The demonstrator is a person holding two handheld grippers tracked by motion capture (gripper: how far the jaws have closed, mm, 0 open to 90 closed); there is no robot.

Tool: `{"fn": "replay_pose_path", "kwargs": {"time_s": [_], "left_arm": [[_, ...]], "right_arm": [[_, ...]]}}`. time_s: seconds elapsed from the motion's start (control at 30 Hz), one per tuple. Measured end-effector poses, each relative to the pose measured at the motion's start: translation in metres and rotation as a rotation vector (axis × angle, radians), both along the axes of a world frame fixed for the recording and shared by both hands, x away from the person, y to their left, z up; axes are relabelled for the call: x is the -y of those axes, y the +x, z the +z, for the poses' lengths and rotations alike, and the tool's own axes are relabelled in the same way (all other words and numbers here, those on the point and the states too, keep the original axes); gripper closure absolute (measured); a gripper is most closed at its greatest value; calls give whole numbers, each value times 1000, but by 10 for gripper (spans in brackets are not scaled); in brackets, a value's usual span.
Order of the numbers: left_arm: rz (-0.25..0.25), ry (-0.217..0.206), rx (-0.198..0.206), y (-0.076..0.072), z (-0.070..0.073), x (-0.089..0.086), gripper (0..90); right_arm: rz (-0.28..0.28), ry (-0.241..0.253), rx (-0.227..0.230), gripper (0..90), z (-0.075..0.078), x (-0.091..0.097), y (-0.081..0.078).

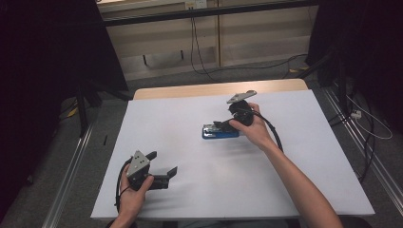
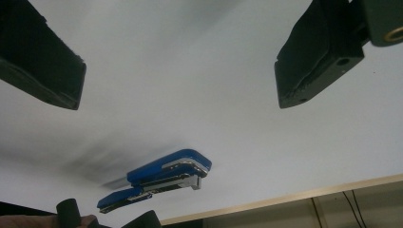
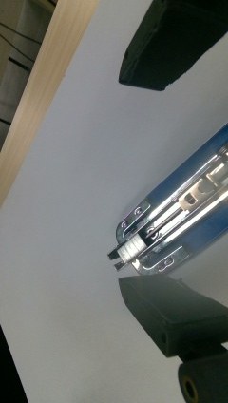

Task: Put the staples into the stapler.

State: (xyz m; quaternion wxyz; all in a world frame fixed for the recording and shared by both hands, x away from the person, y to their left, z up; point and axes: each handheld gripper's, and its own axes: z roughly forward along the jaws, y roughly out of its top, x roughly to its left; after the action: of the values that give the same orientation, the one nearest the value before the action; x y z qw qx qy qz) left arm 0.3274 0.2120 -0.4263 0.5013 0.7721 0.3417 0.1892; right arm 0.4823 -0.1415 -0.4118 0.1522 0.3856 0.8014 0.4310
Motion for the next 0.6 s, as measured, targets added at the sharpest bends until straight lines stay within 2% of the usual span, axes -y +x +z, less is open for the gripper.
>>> {"fn": "replay_pose_path", "kwargs": {"time_s": [0.23, 0.47, 0.6], "left_arm": [[9, 7, -8, 1, -2, -1, 33], [9, -5, -14, 0, -1, -3, 33], [0, -2, -3, -2, -1, -1, 33]], "right_arm": [[-61, 40, 48, 50, 3, 11, -15], [-100, 44, 77, 62, 0, 17, -25], [-140, 74, 125, 62, 3, 23, -31]]}}
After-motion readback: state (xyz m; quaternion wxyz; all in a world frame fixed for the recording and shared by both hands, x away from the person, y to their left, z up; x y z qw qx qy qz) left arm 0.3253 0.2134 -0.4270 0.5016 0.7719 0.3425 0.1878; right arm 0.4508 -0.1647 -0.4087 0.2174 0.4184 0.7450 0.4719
